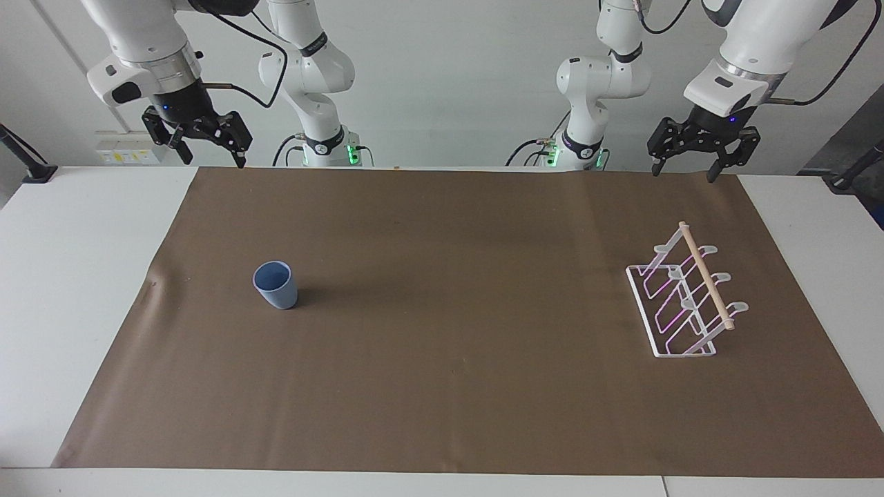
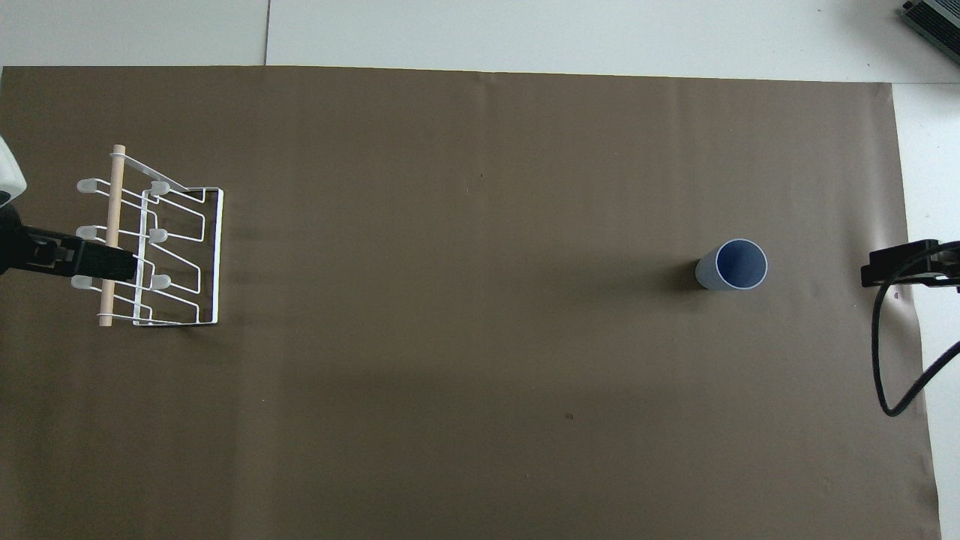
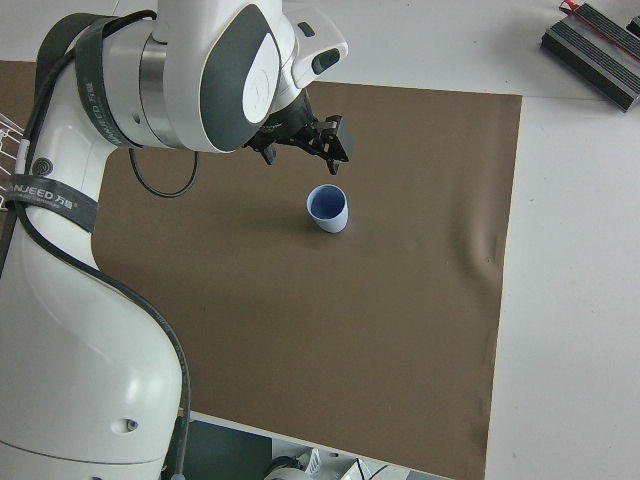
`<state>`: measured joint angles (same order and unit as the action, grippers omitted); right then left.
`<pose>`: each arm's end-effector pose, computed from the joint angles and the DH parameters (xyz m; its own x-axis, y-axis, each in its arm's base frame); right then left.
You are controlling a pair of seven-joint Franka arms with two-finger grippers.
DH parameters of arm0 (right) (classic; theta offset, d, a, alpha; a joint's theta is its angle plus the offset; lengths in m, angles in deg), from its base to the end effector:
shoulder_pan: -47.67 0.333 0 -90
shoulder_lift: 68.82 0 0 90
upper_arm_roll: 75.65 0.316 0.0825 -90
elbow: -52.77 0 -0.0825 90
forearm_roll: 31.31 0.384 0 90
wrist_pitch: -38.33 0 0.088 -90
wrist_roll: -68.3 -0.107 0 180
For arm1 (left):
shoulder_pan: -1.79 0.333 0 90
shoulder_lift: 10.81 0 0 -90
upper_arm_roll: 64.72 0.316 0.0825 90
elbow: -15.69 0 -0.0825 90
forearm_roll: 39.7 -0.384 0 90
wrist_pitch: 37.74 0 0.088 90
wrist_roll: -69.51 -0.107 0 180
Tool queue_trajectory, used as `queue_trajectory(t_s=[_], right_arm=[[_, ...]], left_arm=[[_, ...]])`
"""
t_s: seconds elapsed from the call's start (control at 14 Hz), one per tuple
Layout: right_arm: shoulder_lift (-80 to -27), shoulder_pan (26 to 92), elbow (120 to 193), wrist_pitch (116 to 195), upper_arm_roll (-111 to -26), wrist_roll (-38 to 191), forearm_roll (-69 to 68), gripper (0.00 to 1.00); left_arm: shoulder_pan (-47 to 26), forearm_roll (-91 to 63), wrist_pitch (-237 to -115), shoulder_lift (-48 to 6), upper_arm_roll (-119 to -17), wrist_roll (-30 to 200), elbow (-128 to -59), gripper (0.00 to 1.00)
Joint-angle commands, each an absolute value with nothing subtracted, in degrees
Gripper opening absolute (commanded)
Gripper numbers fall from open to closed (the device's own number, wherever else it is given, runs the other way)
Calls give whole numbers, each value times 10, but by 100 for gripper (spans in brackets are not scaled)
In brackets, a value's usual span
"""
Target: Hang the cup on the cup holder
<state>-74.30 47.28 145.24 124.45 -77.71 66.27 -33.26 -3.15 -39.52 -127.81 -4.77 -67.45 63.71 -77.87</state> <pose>0.5168 -0.0270 0.6497 0.9967 -0.0802 -0.0141 -0.0797 -0.9963 0.0311 0.5167 -0.0714 0.6519 0.9715 -0.2328 0.0440 -0.2327 -0.9725 -0.0063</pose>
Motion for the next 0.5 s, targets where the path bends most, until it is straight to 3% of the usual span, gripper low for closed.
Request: queue_trajectory(t_s=[0.0, 0.43], right_arm=[[-748, 467, 1460, 1255, -775, 658, -322, 100], [-748, 459, 1460, 1256, -776, 660, -319, 100]], left_arm=[[-32, -400, -1276, -42, -673, 638, -785, 100], [-34, -399, -1277, -39, -673, 639, -791, 100]])
